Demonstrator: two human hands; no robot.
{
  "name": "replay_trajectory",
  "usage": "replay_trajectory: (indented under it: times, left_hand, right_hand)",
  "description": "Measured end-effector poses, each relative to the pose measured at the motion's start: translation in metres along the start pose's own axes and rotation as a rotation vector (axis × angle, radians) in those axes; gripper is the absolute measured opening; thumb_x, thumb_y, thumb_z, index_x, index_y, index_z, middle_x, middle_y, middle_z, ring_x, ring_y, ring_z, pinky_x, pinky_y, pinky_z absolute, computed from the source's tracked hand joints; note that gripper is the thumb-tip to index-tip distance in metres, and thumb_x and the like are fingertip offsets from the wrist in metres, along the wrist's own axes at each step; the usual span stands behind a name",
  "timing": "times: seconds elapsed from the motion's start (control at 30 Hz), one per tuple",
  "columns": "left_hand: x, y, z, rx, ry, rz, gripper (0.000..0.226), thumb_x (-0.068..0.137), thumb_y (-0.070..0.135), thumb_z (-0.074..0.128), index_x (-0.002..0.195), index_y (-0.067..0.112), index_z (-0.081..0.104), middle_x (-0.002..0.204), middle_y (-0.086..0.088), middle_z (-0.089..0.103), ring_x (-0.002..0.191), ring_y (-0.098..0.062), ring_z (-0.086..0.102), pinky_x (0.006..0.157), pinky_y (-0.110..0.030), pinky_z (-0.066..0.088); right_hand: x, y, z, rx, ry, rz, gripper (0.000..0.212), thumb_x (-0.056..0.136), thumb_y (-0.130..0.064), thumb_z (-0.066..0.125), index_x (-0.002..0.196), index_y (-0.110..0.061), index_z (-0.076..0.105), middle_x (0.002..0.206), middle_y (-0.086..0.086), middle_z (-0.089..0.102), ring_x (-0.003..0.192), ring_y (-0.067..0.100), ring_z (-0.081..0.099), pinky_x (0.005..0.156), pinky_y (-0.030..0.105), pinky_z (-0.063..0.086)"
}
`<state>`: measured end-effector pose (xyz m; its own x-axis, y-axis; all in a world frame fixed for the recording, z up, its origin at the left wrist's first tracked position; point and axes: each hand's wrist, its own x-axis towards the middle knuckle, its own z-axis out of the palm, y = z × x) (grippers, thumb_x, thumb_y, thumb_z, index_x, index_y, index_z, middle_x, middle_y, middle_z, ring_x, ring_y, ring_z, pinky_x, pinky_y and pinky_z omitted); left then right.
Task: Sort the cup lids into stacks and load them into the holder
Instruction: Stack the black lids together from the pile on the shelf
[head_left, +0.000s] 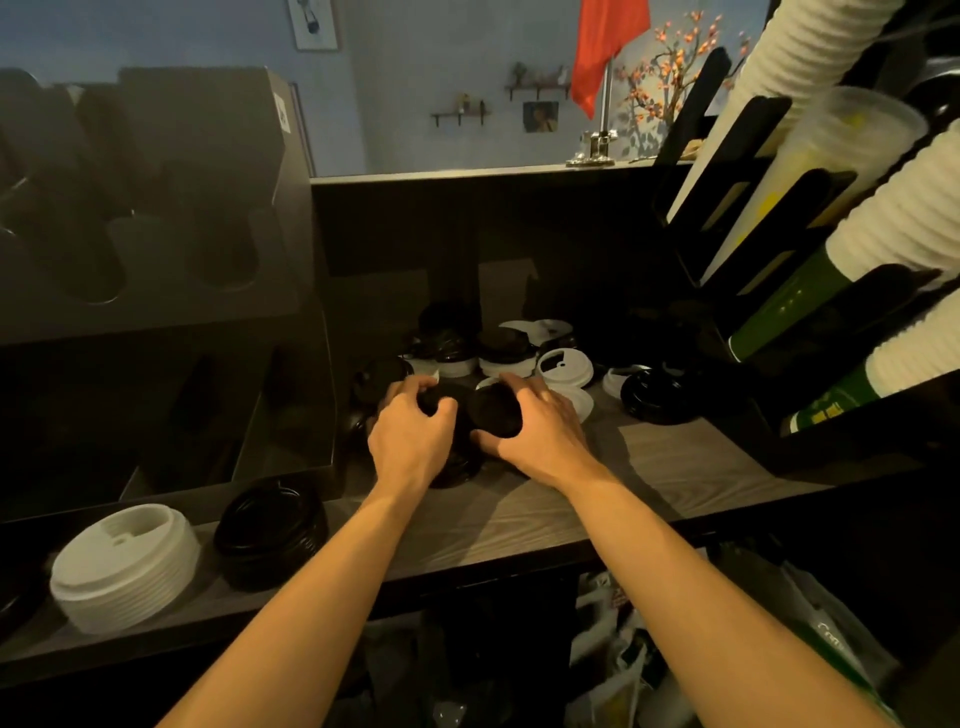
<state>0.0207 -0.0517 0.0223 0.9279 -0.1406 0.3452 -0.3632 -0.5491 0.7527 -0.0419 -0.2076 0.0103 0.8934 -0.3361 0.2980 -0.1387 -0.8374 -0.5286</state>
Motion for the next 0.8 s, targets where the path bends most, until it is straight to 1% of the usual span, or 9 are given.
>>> replay_trajectory:
  times: [0.17,0.27,0.33,0.4,0.5,0.6,0.7,0.73,0.8]
  left_hand:
    - [0.024,0.007,0.018,0.413,-0.216,-0.036,0.058,0.102,0.045,0.043,0.155,0.022,0.037,0.161,-0.004,0.037,0.15,-0.027,0.024,0.123,-0.048,0.017]
    - [0.03,0.003,0.026,0.509,-0.253,-0.017,0.063,0.103,0.048,0.043,0.159,0.022,0.03,0.164,-0.004,0.031,0.154,-0.026,0.017,0.126,-0.049,0.009]
    - [0.034,-0.003,0.025,0.465,-0.236,0.017,0.069,0.099,0.051,0.054,0.158,0.024,0.03,0.163,-0.005,0.033,0.154,-0.025,0.02,0.127,-0.047,0.008]
    - [0.035,-0.01,0.024,0.343,-0.193,0.059,0.075,0.091,0.049,0.068,0.154,0.026,0.034,0.158,-0.006,0.038,0.15,-0.026,0.028,0.126,-0.045,0.012]
    - [0.032,-0.017,0.02,0.118,-0.154,0.079,0.079,0.081,0.033,0.082,0.147,0.031,0.039,0.151,-0.003,0.04,0.141,-0.031,0.041,0.116,-0.049,0.038]
    - [0.029,-0.018,0.015,-0.053,-0.128,0.107,0.083,0.078,0.013,0.084,0.145,0.032,0.04,0.146,-0.002,0.039,0.132,-0.024,0.049,0.098,-0.038,0.05]
    - [0.029,-0.017,0.01,-0.169,-0.141,0.089,0.085,0.078,0.005,0.082,0.146,0.035,0.039,0.148,-0.002,0.039,0.13,-0.021,0.05,0.1,-0.039,0.052]
    - [0.028,-0.017,0.009,-0.19,-0.158,0.084,0.083,0.079,0.005,0.08,0.146,0.034,0.04,0.146,-0.001,0.044,0.128,-0.021,0.053,0.1,-0.04,0.054]
    - [0.026,-0.016,0.008,-0.251,-0.191,0.102,0.072,0.084,0.003,0.075,0.144,0.029,0.046,0.135,0.001,0.059,0.121,-0.019,0.061,0.09,-0.029,0.057]
  right_hand:
    - [-0.002,0.0,-0.001,0.136,0.029,-0.026,0.099,0.077,-0.047,0.081,0.156,-0.033,0.023,0.155,-0.001,0.026,0.139,0.025,0.04,0.109,0.04,0.044]
    - [-0.003,0.003,-0.001,0.176,0.075,-0.052,0.099,0.079,-0.036,0.083,0.157,-0.031,0.023,0.151,-0.008,0.021,0.138,0.017,0.039,0.104,0.026,0.043]
    - [-0.002,0.005,-0.001,0.226,0.088,-0.044,0.1,0.08,-0.028,0.083,0.158,-0.029,0.02,0.152,-0.011,0.016,0.139,0.012,0.033,0.1,0.017,0.036]
    - [0.0,0.007,-0.001,0.28,0.069,-0.029,0.104,0.08,-0.023,0.085,0.16,-0.026,0.018,0.155,-0.009,0.012,0.14,0.007,0.027,0.099,0.011,0.029]
    - [0.001,0.008,0.0,0.288,-0.003,-0.042,0.106,0.078,-0.021,0.087,0.16,-0.022,0.019,0.156,-0.007,0.012,0.137,0.004,0.024,0.101,0.007,0.022]
    - [0.002,0.007,0.002,0.325,-0.027,-0.065,0.096,0.077,-0.027,0.087,0.155,-0.02,0.032,0.151,-0.007,0.021,0.134,0.003,0.03,0.105,0.012,0.027]
    - [0.001,0.008,0.002,0.476,0.002,-0.053,0.071,0.087,-0.024,0.077,0.149,-0.023,0.042,0.145,-0.006,0.037,0.133,0.006,0.04,0.112,0.024,0.037]
    - [0.0,0.008,0.002,0.512,0.016,-0.049,0.067,0.088,-0.02,0.075,0.147,-0.025,0.043,0.144,-0.005,0.043,0.132,0.007,0.043,0.113,0.029,0.04]
    - [0.0,0.008,0.003,0.563,0.03,-0.044,0.069,0.087,-0.014,0.076,0.145,-0.03,0.043,0.139,-0.006,0.052,0.13,0.007,0.048,0.109,0.03,0.044]
